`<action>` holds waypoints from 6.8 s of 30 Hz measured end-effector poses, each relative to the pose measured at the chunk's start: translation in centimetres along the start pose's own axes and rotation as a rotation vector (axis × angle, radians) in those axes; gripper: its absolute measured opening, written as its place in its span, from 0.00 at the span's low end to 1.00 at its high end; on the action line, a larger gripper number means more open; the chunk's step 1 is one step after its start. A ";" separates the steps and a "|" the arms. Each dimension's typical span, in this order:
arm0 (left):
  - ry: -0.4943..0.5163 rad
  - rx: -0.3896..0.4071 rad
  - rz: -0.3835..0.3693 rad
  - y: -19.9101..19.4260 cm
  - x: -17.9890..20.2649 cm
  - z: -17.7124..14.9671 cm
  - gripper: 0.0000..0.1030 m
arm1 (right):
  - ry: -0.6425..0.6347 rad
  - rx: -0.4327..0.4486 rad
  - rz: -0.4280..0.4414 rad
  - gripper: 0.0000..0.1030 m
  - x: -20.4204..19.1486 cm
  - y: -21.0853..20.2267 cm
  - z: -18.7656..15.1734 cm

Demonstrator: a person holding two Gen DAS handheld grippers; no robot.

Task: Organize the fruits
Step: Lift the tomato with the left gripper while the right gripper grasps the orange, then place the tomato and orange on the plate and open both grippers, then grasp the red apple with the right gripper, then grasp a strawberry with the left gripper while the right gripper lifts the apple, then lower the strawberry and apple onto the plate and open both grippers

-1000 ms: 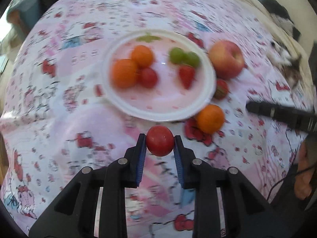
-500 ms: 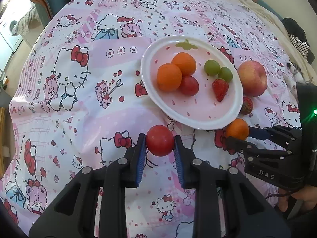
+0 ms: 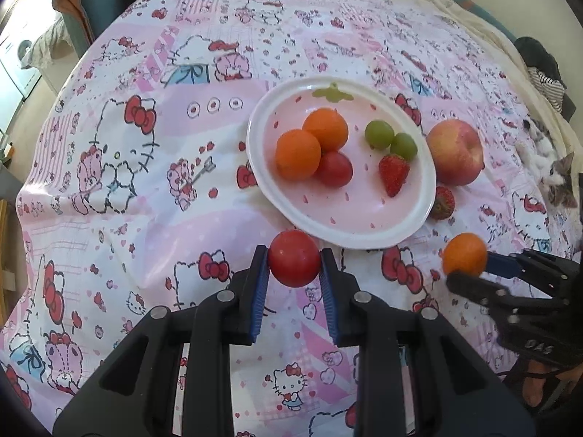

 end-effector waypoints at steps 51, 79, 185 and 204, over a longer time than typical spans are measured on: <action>0.068 0.040 -0.071 7.4 -0.5 12.6 0.64 | -0.003 0.130 0.056 0.70 2.4 5.4 15.5; -0.032 0.182 -0.025 -0.8 -1.8 10.5 0.66 | 0.155 0.252 0.061 0.70 5.7 -2.4 11.5; -0.075 -0.029 0.108 -2.1 -2.8 3.9 0.30 | 0.368 0.021 0.222 0.82 6.0 -0.3 8.5; -0.152 -0.011 0.002 -1.2 -5.6 6.0 0.30 | 0.152 -0.126 0.090 0.82 -1.3 6.0 9.3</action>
Point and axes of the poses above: each gripper's, at about its wrist camera, not at the fingertips, and y roughly the way its jaws point, x to its right, z to its top, the point moved 1 cm from there along y, roughly the way its jaws point
